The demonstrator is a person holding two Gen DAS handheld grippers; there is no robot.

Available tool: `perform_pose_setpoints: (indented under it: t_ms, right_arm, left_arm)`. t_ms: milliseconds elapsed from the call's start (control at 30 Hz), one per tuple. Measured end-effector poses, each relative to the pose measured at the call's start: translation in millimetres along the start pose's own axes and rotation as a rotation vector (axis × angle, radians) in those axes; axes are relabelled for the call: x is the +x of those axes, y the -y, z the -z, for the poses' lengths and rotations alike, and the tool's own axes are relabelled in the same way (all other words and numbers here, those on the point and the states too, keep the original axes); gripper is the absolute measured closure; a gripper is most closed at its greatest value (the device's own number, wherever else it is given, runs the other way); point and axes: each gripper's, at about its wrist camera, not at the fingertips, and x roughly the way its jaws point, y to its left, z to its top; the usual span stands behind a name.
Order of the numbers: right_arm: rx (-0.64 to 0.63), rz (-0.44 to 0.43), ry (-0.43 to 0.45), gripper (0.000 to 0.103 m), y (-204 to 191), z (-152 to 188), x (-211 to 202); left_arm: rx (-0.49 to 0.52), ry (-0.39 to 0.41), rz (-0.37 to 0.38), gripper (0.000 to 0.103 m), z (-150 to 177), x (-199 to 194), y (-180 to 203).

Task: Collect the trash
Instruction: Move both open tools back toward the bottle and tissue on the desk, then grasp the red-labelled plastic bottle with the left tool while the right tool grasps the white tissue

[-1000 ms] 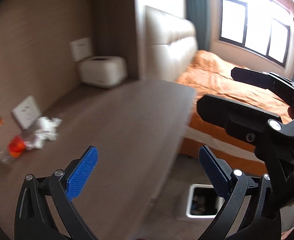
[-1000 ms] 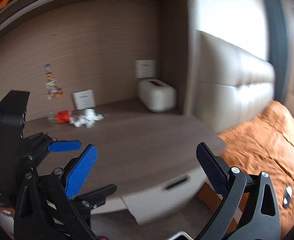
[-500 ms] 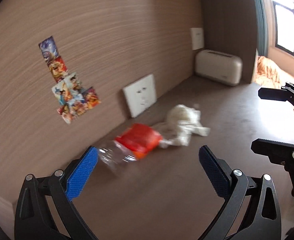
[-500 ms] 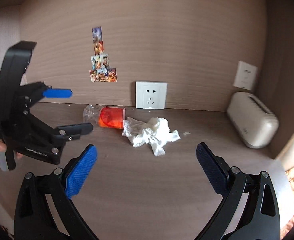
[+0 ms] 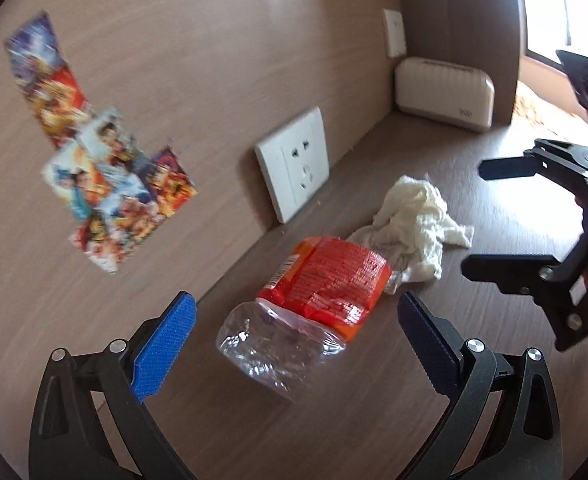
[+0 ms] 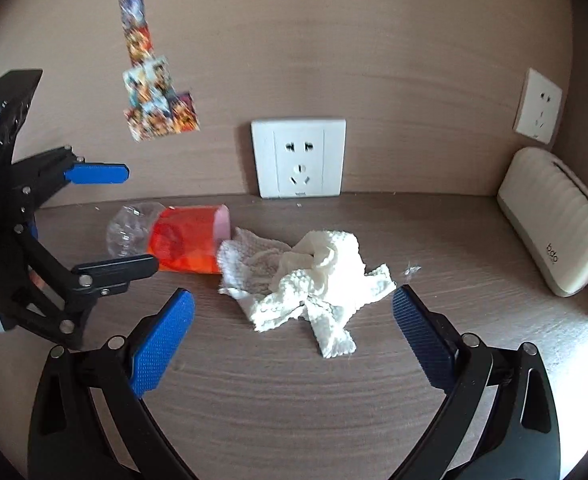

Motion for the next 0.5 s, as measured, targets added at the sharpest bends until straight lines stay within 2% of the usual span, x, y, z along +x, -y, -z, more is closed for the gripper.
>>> perform_pose_setpoints:
  t_ms: [133, 400, 500]
  right_arm:
    - [0.002, 0.002, -0.043, 0.004, 2.7, -2.0, 18.5]
    - [0.008, -0.014, -0.106, 0.004, 7.1, -7.7, 46.7]
    - [0.004, -0.006, -0.108, 0.004, 8.5, -11.5, 51.5]
  left_arm:
    - [0.007, -0.028, 0.075, 0.004, 0.7, 18.3, -8.4]
    - [0.075, -0.061, 0.133, 0.005, 8.5, 43.4, -2.5]
    - [0.096, -0.061, 0.152, 0.010, 9.6, 47.2, 3.4]
